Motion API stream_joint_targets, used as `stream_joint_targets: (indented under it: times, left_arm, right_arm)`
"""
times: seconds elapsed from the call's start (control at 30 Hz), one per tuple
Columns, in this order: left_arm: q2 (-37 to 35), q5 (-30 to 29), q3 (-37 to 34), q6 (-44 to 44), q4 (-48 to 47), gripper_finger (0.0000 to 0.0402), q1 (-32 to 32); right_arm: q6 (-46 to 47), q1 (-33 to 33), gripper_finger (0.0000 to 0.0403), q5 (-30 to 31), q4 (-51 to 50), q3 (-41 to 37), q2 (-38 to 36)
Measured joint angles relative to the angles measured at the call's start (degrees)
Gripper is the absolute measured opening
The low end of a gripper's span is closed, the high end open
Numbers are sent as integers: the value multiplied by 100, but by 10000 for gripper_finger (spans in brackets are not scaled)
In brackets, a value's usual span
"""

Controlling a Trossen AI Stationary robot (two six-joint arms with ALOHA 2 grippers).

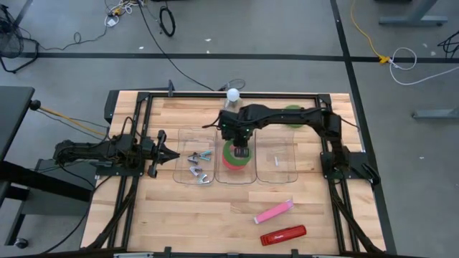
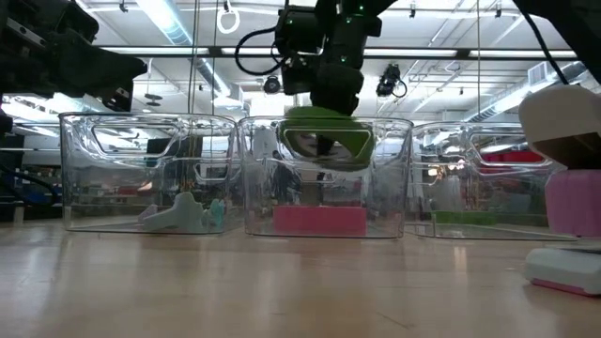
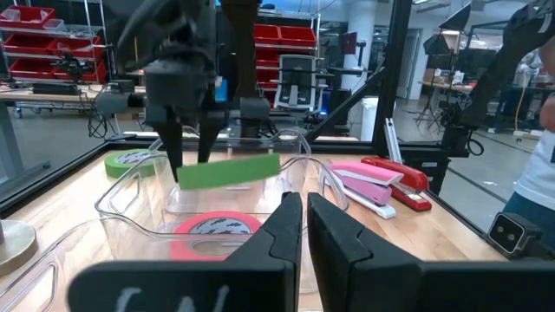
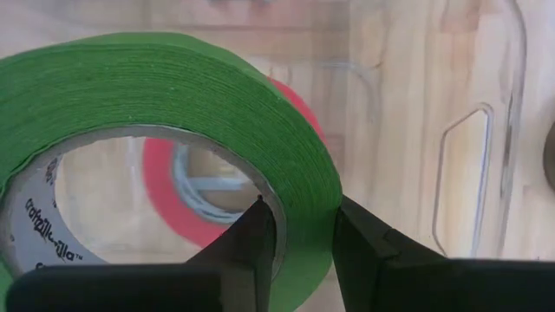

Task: Pick and place Stapler, Stapler remover, tape
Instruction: Put the green tape into the middle transparent bin

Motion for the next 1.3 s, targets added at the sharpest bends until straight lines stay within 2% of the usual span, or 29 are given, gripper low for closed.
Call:
stream_joint_targets:
  times: [0.3, 0.7, 0.9, 1.17, 1.3]
  left_arm:
    - [0, 0, -2, 2, 0, 25, 0]
    - [-1, 0, -1, 0, 1, 25, 1]
    - [-2, 0, 0, 0, 0, 25, 0]
    - [-1, 0, -1, 0, 1, 25, 0]
    - [0, 0, -1, 0, 1, 25, 0]
  right_arm:
    - [-114, -2, 93, 557, 7, 0, 376]
    - [-135, 11, 93, 580, 223, -9, 518]
    - [-137, 11, 99, 877, 226, -9, 518]
    - [-134, 11, 99, 834, 196, -9, 518]
    - [-134, 11, 112, 793, 185, -9, 518]
